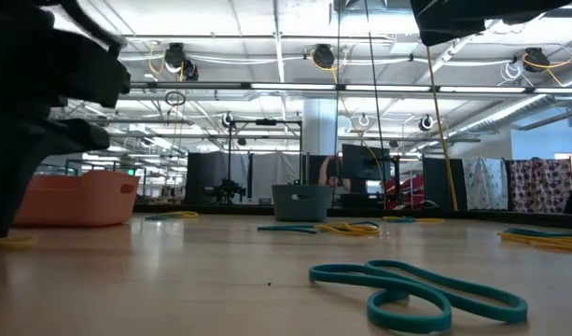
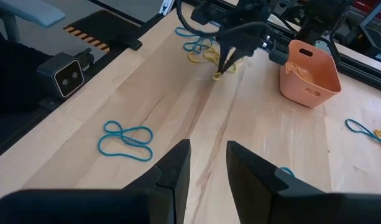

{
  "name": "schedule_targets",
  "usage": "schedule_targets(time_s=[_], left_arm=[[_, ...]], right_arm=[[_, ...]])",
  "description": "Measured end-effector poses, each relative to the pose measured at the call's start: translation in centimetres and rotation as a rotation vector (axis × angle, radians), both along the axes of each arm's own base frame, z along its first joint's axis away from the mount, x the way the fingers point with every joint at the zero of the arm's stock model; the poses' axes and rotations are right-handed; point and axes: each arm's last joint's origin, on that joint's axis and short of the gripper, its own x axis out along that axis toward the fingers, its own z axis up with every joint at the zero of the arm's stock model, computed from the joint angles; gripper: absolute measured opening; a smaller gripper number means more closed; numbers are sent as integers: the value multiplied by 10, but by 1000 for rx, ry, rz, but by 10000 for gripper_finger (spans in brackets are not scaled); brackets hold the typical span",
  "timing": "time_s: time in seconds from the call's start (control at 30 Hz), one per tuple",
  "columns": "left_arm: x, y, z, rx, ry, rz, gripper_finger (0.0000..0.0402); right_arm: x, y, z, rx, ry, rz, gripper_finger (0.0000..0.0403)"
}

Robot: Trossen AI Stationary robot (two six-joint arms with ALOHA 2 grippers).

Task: Sort rubber bands into baskets
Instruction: Put the bottom left yellow rubber band into the orange bin

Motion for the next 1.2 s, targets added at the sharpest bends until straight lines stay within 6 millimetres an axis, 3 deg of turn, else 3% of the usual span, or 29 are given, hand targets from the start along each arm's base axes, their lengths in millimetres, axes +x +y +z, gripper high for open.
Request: schedule_targets(time_s=[0.27,0.8,1.0,1.2], left_arm=[[1,3,34,-34,-149,-10,5],[-32,26,124,-149,-491,41,2],[-47,31,140,-168,-550,40,2],[-67,50,137,50,-469,154,2]], right_arm=[[0,0,0,0,0,0,97],[0,0,0,0,0,0,97],[0,0,0,0,0,0,97],[0,0,0,0,0,0,97]])
